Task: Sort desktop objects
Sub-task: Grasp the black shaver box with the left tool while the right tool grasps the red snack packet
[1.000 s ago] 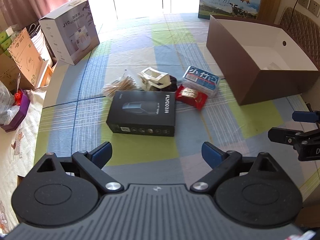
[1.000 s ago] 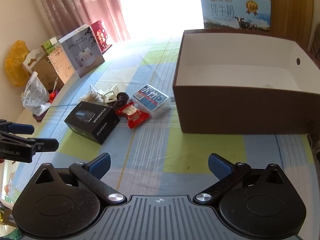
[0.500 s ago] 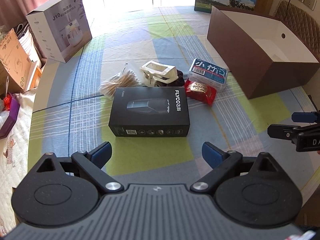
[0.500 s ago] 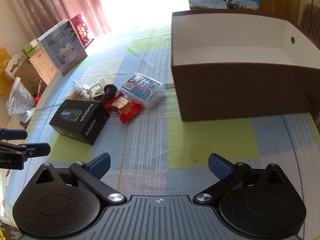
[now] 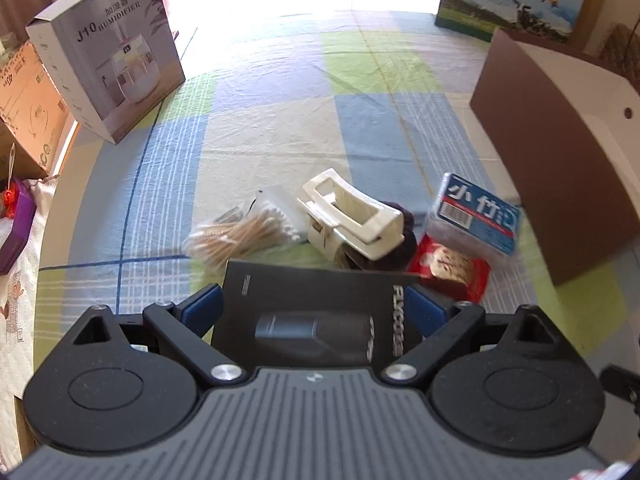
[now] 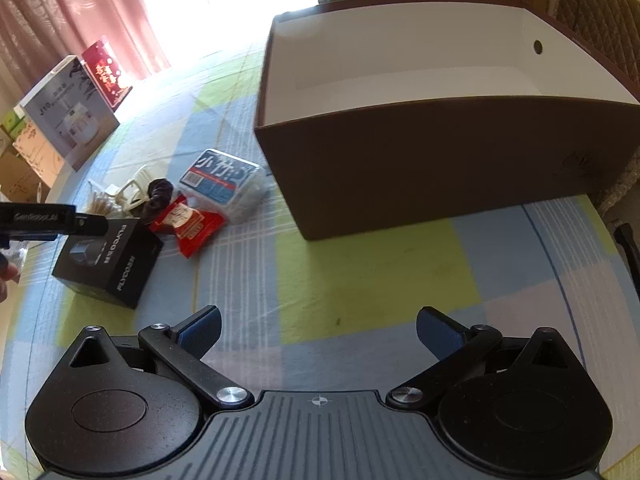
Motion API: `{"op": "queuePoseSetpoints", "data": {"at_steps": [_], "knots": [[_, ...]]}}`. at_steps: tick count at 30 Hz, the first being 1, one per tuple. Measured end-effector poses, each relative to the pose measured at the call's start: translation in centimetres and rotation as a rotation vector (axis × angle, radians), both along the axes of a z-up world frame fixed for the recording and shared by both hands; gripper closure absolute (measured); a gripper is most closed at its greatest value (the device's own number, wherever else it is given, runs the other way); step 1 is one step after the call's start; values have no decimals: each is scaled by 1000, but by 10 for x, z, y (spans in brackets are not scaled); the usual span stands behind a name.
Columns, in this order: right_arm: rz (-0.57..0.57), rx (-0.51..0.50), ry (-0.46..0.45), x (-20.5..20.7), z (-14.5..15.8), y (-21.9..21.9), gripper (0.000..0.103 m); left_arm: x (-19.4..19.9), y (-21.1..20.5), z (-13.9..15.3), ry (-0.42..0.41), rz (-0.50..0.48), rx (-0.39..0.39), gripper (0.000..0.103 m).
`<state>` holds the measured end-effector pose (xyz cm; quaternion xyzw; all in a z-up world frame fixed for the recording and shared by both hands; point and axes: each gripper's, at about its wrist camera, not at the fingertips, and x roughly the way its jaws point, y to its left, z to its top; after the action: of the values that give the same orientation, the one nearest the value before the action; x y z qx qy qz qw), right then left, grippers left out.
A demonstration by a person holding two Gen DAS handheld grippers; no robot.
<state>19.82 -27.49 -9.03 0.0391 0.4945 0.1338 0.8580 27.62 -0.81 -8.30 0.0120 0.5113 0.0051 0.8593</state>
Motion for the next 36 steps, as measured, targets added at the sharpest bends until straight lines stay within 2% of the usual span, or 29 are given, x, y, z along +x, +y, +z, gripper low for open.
{"op": "queuePoseSetpoints", "data": {"at_steps": [7, 10, 15, 19, 25, 28, 30, 31, 36], "knots": [[-39, -6, 23, 6, -7, -10, 2, 28, -8, -18, 19, 65, 35, 3], [-42, -4, 34, 8, -10, -10, 2, 30, -13, -23, 39, 34, 86, 4], [-24, -4, 39, 10, -12, -6, 2, 9, -5, -24, 62, 6, 75, 5], [-12, 1, 47, 10, -15, -3, 2, -20, 12, -18, 43, -3, 91, 5], [27, 9, 58, 9, -18, 6, 2, -55, 42, -17, 37, 23, 95, 6], [59, 16, 56, 7, -18, 15, 2, -62, 54, -19, 46, 28, 61, 11], [84, 22, 52, 5, -18, 20, 2, -65, 59, -21, 51, 30, 34, 17], [99, 26, 48, 4, -18, 24, 2, -67, 60, -22, 51, 28, 23, 24], [184, 51, -5, -1, -17, 47, 2, -73, 67, -23, 21, 39, 36, 26]]}}
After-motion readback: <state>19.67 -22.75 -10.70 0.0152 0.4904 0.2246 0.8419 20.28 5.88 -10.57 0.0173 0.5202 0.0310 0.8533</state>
